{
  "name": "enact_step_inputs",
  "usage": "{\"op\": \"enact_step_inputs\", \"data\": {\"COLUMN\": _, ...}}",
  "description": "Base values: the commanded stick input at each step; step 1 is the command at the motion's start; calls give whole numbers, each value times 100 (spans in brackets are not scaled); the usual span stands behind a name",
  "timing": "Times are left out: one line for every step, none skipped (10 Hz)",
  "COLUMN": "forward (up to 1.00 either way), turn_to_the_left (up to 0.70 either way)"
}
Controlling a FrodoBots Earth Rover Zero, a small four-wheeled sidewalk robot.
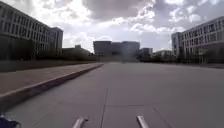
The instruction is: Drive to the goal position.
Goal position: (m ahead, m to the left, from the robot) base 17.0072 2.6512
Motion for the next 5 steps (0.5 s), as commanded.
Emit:
{"op": "enact_step_inputs", "data": {"forward": 70, "turn_to_the_left": 0}}
{"op": "enact_step_inputs", "data": {"forward": 70, "turn_to_the_left": 0}}
{"op": "enact_step_inputs", "data": {"forward": 70, "turn_to_the_left": 0}}
{"op": "enact_step_inputs", "data": {"forward": 70, "turn_to_the_left": -15}}
{"op": "enact_step_inputs", "data": {"forward": 70, "turn_to_the_left": -5}}
